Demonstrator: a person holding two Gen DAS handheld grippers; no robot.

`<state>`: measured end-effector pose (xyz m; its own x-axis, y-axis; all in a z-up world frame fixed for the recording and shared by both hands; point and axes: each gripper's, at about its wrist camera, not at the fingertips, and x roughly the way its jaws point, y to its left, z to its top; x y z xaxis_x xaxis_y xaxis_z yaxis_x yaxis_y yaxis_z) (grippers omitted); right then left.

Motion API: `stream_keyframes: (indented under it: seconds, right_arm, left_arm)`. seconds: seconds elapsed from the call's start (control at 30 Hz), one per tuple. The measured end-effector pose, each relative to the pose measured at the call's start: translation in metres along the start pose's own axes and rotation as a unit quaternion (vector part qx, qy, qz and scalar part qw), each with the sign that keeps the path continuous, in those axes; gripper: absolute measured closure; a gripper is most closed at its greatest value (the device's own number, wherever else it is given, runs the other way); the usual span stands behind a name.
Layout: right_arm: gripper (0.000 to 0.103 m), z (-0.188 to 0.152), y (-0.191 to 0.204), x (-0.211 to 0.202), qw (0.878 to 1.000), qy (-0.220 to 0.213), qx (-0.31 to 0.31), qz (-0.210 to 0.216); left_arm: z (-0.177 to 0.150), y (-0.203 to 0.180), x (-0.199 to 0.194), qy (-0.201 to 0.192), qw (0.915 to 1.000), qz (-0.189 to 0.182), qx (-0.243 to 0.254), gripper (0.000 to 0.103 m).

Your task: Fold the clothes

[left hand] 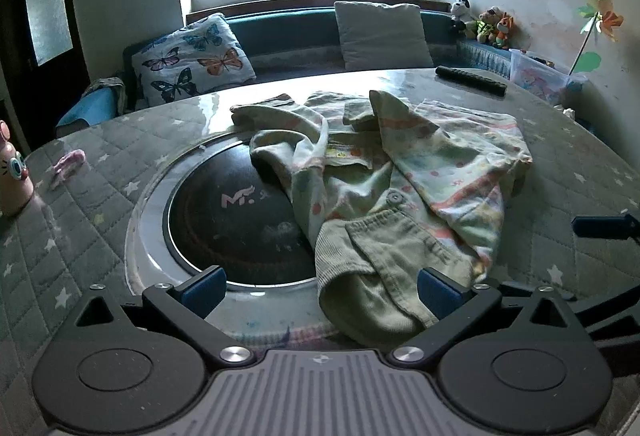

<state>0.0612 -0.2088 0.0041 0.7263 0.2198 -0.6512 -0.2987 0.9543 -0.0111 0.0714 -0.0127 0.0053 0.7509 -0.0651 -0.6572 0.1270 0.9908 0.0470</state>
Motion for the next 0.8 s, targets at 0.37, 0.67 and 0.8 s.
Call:
stream_keyframes:
  seconds: [0.37, 0.67, 0.8]
  right_arm:
    - [0.001, 0.012, -0.004, 0.012, 1.0, 0.001, -0.002, 0.008]
    - [0.006, 0.024, -0.006, 0.021, 1.0, -0.001, -0.001, 0.009]
    - [0.008, 0.035, -0.011, 0.026, 1.0, -0.006, -0.007, 0.006]
  left_arm:
    - [0.008, 0.005, 0.015, 0.01, 0.9999, 0.01, 0.004, 0.0]
    - [0.021, 0.01, 0.022, 0.007, 0.9999, 0.014, 0.004, 0.001]
    - [0.033, 0.012, 0.028, 0.002, 0.9998, 0.015, 0.011, 0.005]
